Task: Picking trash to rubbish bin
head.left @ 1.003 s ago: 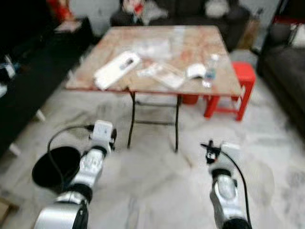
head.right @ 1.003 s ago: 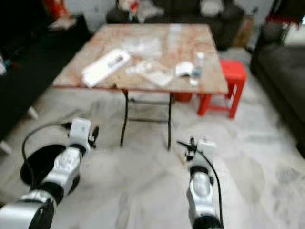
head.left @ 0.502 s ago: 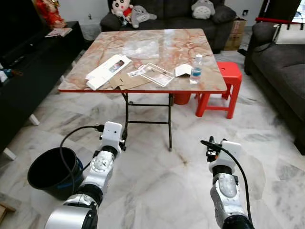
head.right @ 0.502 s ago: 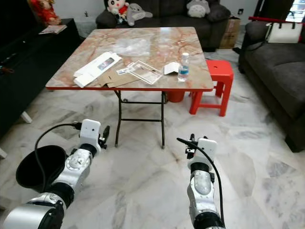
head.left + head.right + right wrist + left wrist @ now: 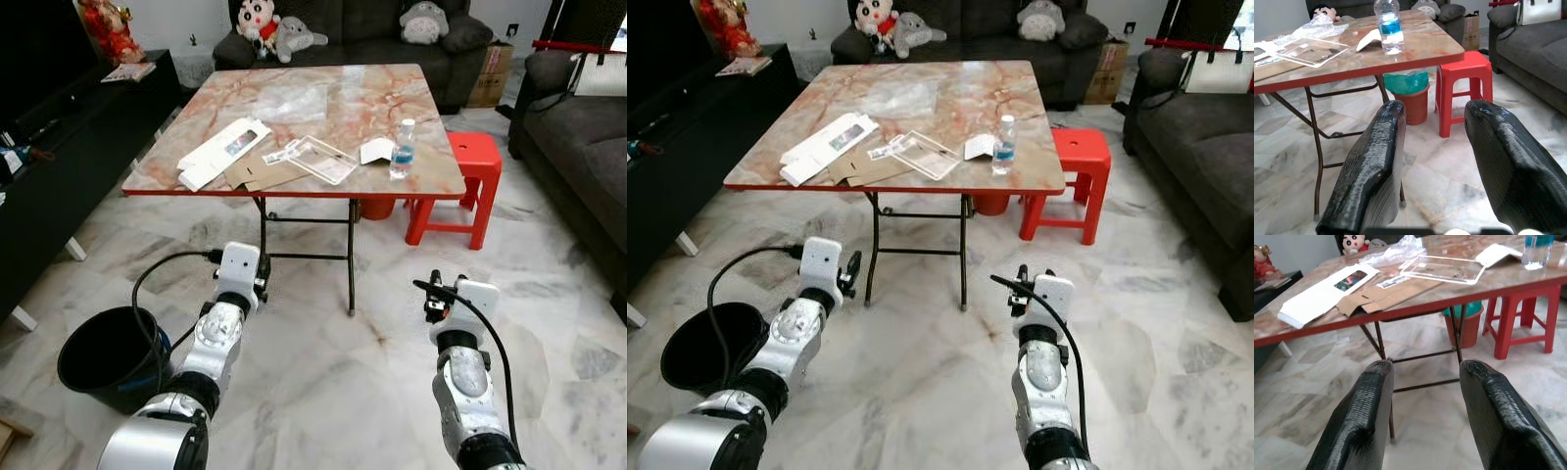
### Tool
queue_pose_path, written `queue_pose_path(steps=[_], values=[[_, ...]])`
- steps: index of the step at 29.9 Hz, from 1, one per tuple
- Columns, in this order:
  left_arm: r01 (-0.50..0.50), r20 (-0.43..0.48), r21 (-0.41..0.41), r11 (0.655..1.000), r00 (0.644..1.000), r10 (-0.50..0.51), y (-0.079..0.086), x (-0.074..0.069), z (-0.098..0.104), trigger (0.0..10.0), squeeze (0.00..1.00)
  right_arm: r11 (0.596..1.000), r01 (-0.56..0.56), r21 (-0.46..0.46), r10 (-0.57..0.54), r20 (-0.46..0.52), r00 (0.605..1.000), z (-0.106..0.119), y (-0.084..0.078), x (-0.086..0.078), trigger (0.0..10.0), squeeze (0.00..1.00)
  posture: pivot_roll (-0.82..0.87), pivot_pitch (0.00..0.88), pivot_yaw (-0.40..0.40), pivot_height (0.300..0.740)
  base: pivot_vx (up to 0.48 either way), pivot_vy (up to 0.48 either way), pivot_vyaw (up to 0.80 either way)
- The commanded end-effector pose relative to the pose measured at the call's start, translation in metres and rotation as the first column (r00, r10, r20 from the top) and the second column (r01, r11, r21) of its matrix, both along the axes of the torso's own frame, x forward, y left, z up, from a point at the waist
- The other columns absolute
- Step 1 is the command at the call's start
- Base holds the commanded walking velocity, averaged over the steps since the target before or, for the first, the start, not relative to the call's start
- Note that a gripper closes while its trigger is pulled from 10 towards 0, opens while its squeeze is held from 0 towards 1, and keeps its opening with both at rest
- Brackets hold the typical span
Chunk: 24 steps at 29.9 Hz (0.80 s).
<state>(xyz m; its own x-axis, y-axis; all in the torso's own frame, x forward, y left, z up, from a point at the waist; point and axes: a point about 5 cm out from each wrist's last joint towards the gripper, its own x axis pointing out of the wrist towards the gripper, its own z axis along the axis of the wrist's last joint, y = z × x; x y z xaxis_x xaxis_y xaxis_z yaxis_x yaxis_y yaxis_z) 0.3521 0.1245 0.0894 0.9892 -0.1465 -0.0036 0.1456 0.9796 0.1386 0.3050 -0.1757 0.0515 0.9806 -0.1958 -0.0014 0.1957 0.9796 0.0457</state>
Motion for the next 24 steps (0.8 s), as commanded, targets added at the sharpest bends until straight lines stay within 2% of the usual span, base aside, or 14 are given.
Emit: queue_pose_path(steps=[1, 4, 10, 12, 24], values=[[-0.015, 0.006, -0.004, 1.000, 1.000, 0.015, 0.0036, 0.0021, 0.0032, 10.0, 0.00, 0.999, -0.037, -0.019, 0.037, 0.023, 0.999, 0.0084, 0.0083, 0.0063, 10.0, 0.00, 0.13, 0.000, 0.058, 0.740, 0.330, 0.000, 0.00], [-0.011, 0.007, -0.005, 1.000, 1.000, 0.011, 0.0025, 0.0023, 0.0035, 10.0, 0.00, 0.998, -0.050, -0.036, 0.051, 0.027, 0.998, 0.0094, 0.0095, 0.0068, 10.0, 0.00, 0.13, 0.000, 0.059, 0.740, 0.328, 0.000, 0.17], [0.001, 0.006, -0.004, 1.000, 1.000, -0.001, -0.0004, 0.0013, 0.0026, 10.0, 0.00, 0.998, -0.050, -0.034, 0.050, 0.022, 0.998, 0.0083, 0.0107, 0.0064, 10.0, 0.00, 0.13, 0.000, 0.061, 0.740, 0.313, 0.000, 0.79], [0.004, 0.005, -0.004, 1.000, 1.000, -0.004, -0.0010, 0.0011, 0.0023, 10.0, 0.00, 0.999, -0.044, -0.008, 0.044, 0.025, 0.999, 0.0073, 0.0114, 0.0057, 10.0, 0.00, 0.13, 0.000, 0.062, 0.740, 0.311, 0.000, 0.00], [0.030, 0.005, -0.001, 1.000, 1.000, -0.030, -0.0050, 0.0010, 0.0027, 10.0, 0.00, 0.999, -0.041, 0.000, 0.041, 0.017, 0.999, 0.0056, 0.0126, 0.0049, 10.0, 0.00, 0.13, 0.000, 0.066, 0.740, 0.309, 0.000, 0.00]])
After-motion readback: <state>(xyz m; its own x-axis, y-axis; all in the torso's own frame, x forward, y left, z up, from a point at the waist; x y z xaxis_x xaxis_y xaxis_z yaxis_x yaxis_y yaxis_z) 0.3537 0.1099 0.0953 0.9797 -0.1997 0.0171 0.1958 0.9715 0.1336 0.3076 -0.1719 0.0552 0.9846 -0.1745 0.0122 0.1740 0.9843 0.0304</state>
